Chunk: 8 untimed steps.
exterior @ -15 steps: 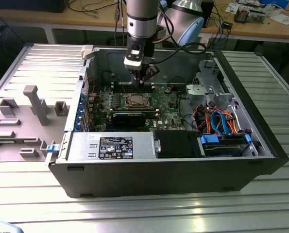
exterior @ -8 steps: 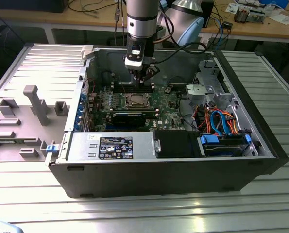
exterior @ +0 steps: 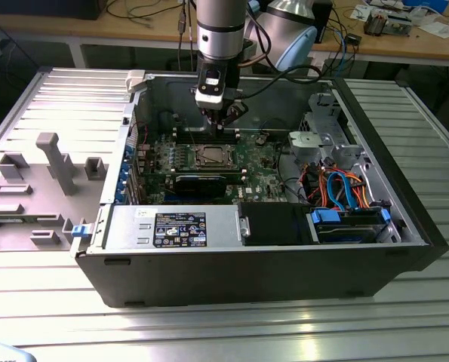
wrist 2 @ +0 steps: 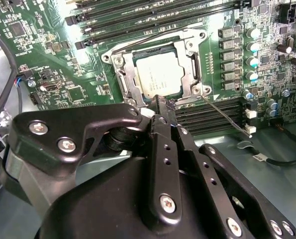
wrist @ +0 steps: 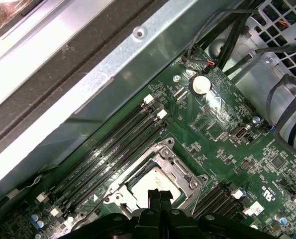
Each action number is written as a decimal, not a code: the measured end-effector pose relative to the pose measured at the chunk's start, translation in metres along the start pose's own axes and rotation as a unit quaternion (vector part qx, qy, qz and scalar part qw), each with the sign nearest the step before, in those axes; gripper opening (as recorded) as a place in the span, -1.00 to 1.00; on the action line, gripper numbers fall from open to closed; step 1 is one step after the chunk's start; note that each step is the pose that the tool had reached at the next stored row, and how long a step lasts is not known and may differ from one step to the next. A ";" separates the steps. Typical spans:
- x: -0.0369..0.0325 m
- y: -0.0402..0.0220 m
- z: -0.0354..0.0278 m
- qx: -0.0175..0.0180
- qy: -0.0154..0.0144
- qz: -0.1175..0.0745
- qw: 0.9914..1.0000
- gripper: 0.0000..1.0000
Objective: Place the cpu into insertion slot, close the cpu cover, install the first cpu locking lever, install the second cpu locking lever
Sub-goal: 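Install the first cpu locking lever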
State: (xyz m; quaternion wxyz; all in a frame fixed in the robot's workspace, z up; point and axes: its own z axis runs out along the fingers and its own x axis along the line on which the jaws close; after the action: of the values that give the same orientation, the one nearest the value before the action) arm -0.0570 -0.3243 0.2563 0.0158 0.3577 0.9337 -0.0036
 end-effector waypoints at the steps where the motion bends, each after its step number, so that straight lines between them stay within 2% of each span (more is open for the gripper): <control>1: 0.0000 0.0000 0.0000 0.000 0.000 -0.001 1.000 -0.79; 8: 0.0000 0.0000 0.0000 0.000 0.000 -0.012 1.000 -0.79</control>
State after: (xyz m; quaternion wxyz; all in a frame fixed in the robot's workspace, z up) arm -0.0570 -0.3243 0.2563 0.0158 0.3469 0.9378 -0.0034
